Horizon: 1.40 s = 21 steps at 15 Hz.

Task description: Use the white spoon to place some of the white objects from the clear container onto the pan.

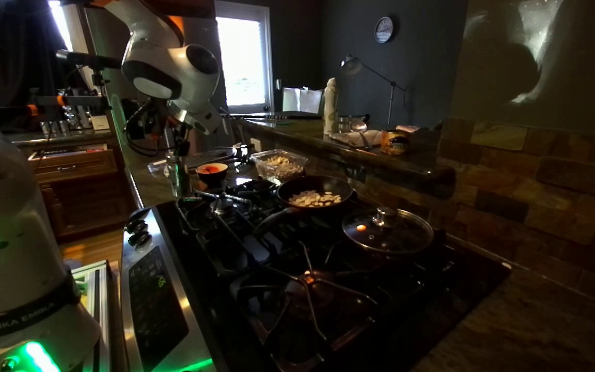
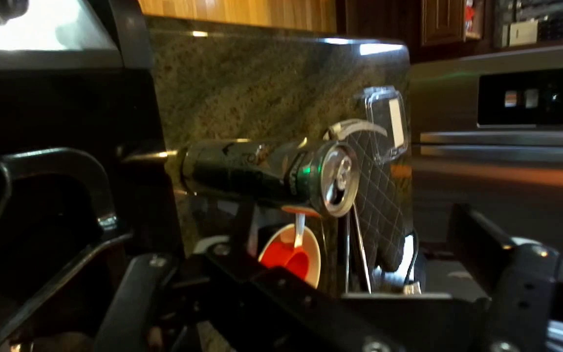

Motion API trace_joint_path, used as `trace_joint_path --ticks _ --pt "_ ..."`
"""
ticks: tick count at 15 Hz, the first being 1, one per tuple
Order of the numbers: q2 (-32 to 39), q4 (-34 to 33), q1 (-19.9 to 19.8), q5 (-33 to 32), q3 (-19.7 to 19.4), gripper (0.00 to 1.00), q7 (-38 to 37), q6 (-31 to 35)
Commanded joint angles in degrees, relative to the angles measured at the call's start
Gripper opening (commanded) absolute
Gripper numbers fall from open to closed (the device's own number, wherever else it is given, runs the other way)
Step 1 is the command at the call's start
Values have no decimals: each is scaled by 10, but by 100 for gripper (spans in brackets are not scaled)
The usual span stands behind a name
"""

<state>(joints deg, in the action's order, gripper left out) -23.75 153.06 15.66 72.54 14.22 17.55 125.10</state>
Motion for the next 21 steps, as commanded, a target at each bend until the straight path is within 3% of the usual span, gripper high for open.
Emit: trace_joint_path --ticks 1,6,11,12,21 --pt "27 -1 3 67 36 100 13 99" --pt "38 15 16 139 59 100 53 211" --pt "77 1 44 249 111 100 90 299" --pt "55 8 34 208 94 100 72 270" --pt "58 5 36 210 95 100 72 274"
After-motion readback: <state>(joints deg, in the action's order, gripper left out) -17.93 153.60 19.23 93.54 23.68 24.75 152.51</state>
